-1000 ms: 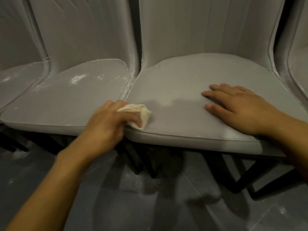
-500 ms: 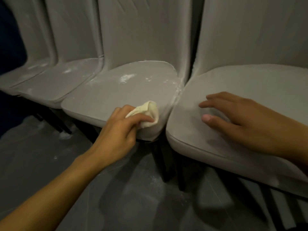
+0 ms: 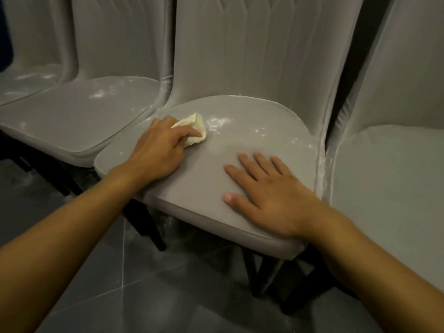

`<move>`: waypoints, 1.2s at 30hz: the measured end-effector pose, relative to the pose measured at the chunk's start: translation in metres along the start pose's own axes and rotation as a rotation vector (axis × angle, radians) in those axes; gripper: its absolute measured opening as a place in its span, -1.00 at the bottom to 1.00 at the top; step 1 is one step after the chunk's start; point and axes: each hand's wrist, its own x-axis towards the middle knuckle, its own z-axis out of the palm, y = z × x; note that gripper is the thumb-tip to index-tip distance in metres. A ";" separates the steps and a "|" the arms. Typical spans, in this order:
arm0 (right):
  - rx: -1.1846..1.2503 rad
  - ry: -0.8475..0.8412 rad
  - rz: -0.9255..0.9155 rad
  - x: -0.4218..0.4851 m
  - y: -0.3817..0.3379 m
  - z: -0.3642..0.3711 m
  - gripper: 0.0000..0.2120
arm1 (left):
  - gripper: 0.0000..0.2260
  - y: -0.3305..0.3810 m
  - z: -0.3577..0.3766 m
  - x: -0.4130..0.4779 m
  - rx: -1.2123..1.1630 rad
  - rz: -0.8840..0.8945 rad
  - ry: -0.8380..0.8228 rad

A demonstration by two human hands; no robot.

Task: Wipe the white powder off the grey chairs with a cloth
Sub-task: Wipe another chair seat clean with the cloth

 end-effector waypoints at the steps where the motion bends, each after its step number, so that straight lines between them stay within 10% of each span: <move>1: -0.002 -0.007 0.011 -0.002 -0.002 -0.001 -0.33 | -0.60 -0.002 0.003 0.005 -0.029 0.035 -0.001; 36: 0.225 0.129 0.189 0.061 -0.008 -0.013 -0.49 | -0.66 0.006 0.006 -0.009 -0.144 0.046 -0.112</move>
